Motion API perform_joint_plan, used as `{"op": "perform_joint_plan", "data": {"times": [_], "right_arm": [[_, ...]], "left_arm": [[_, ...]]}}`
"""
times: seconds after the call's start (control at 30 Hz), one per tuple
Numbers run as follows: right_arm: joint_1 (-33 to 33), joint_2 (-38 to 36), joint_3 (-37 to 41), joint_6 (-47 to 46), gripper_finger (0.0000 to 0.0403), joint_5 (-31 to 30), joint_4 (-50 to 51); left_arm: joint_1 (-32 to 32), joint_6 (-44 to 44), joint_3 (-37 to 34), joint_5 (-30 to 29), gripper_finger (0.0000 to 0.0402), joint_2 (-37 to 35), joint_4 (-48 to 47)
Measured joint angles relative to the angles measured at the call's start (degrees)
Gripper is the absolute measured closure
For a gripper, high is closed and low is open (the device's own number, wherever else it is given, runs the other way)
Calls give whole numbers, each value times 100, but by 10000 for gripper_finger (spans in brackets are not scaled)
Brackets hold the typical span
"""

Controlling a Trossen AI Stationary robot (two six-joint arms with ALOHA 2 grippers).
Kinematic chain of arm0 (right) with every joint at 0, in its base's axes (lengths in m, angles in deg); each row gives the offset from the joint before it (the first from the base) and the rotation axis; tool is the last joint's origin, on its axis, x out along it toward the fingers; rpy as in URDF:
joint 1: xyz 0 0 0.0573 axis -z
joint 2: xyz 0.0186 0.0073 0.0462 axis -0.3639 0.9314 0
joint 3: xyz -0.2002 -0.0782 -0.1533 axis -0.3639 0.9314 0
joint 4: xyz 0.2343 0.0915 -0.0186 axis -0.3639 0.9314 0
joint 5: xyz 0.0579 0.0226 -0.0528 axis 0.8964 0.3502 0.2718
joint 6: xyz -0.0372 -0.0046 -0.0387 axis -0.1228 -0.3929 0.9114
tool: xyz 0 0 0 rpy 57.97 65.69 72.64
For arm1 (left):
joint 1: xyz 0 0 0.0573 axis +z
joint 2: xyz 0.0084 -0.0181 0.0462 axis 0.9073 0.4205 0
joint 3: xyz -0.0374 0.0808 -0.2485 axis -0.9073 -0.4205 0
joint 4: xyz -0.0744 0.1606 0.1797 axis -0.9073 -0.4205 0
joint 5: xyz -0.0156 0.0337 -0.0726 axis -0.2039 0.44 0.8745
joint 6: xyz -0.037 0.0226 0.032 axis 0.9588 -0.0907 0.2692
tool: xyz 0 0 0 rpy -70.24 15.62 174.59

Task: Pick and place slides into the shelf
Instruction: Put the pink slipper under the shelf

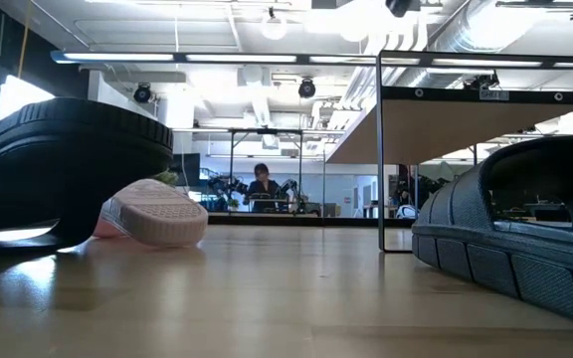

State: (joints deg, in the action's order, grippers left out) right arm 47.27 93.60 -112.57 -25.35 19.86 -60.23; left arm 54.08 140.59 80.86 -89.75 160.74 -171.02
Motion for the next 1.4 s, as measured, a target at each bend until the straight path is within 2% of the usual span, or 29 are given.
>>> {"op": "perform_joint_plan", "data": {"times": [0.27,0.33,0.43,0.57,0.93,1.0,1.2,1.4], "right_arm": [[321,-1078,0,754,400,-1083,1795],[401,-1298,0,813,400,-1237,1993],[527,-1561,0,771,400,-1366,2016],[680,-1840,-9,773,400,-1539,2391],[889,-2121,-4,803,400,-1876,3506],[905,-2137,-4,812,400,-1892,3643],[907,-2156,-4,764,400,-2026,3611],[907,-2035,-4,692,400,-2194,3528]], "left_arm": [[1035,-560,-2,661,188,-110,109],[1291,-789,0,1009,188,-116,364],[1687,-1293,-151,1855,188,-114,1332],[2197,-1721,-777,2985,188,-108,2665],[3356,-1517,-3419,4675,188,-251,4712],[3521,-1483,-3795,4857,188,-384,5046],[3969,-1408,-4610,4953,188,-905,5284],[3981,-1223,-5184,5148,188,-1325,6074]]}}
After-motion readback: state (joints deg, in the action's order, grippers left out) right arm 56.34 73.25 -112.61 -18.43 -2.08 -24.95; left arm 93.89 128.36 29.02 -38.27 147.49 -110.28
